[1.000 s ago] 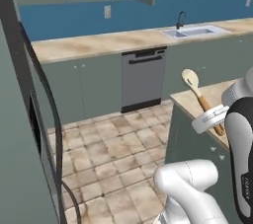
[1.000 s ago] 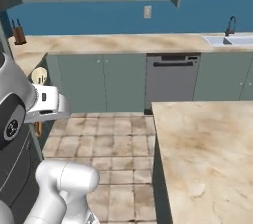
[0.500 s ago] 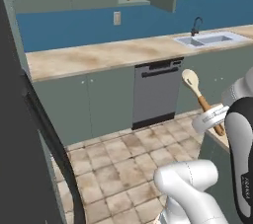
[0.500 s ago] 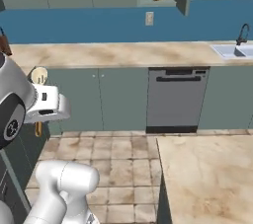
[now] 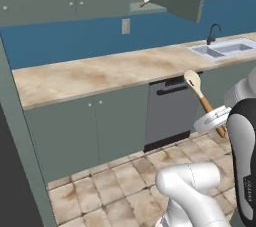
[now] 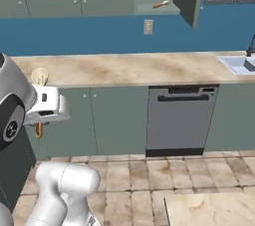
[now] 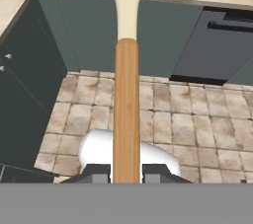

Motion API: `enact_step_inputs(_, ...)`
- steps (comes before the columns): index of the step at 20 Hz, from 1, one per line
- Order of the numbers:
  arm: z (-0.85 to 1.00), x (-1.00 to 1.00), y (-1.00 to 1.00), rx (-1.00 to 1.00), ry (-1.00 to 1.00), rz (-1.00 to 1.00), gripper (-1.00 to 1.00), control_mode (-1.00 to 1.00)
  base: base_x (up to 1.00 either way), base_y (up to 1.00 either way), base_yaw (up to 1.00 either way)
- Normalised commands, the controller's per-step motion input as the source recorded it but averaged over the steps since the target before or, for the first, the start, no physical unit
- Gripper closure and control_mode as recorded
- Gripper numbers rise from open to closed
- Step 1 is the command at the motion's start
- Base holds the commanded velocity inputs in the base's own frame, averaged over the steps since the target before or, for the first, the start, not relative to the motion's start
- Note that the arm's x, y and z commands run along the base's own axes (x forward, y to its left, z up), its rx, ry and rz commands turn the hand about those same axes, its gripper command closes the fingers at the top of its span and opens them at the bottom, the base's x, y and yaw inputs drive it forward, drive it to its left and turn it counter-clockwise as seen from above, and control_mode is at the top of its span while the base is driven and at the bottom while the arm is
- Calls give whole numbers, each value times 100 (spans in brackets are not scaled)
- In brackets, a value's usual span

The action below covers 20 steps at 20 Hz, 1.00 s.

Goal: Organize the utensils by type. Pick up the wooden spoons from the counter and place them in the open cabinet. Then pick up the metallic utensils from the counter and place them in the open drawer.

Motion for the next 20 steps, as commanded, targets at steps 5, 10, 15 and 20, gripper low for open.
enact_step_inputs(5, 0, 0, 0, 0, 0, 0, 100, 100, 100, -14, -3)
enact_step_inputs(10, 0, 0, 0, 0, 0, 0, 100, 100, 100, -14, 0)
enact_step_inputs(15, 0, 0, 0, 0, 0, 0, 100, 100, 98, -29, 3)
enact_step_inputs(20, 0, 0, 0, 0, 0, 0, 100, 100, 69, -47, 18)
